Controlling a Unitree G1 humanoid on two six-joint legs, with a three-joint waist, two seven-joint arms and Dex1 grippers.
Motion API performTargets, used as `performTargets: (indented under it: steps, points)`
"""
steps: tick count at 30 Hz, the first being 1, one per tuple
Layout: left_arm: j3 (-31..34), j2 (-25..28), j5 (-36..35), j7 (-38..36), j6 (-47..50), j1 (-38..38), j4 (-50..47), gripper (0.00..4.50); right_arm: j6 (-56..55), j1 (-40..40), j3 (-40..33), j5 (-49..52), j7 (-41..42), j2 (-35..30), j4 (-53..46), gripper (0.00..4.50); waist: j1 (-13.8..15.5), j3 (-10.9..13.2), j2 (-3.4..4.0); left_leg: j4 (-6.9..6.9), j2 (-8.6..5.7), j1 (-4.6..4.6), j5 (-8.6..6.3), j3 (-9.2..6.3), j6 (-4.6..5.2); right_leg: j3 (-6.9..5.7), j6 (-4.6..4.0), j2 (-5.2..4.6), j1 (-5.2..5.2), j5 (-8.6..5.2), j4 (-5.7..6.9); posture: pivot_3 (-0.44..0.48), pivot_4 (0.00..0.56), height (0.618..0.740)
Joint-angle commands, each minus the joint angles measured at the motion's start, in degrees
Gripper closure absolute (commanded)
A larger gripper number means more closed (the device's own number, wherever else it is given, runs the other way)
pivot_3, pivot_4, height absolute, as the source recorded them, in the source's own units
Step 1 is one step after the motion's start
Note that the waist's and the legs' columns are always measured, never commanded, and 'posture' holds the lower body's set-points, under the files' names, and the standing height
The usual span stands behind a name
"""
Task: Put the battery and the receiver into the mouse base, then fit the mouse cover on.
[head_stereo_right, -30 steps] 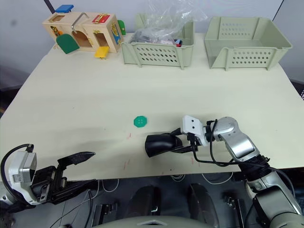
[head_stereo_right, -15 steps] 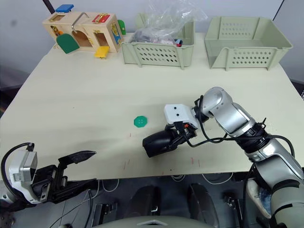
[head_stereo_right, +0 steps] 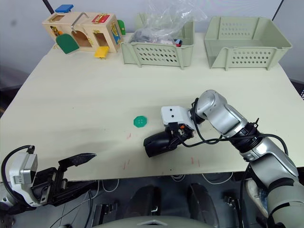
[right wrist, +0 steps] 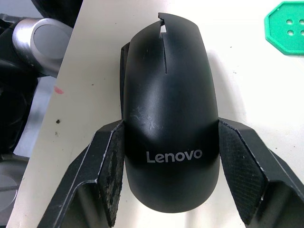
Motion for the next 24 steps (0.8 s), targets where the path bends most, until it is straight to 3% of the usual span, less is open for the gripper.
performTargets:
  steps: [1, 24]
  points:
    - [1.33, 0.09, -0.99, -0.29, -0.65, 0.17, -1.15, 0.0, 0.3, -0.38, -0.08, -0.49, 0.13, -0.61, -2.01, 1.96, 0.0, 0.0, 0.0, 0.0, 0.0, 0.0, 0.0, 0.0, 0.0, 0.0, 0.0, 0.0, 0.0, 0.0, 0.0, 0.0, 0.15, 0.74]
    - [1.13, -0.94, -0.53, -0.9, -1.36, 1.11, -0.87, 0.0, 1.52, -0.48, 2.38, -2.69, -1.18, 0.05, -1.17, 1.96, -0.02, -0.01, -0.01, 0.0, 0.0, 0.02, 0.0, -0.01, 0.0, 0.0, 0.0, 0.0, 0.0, 0.0, 0.0, 0.0, 0.15, 0.74]
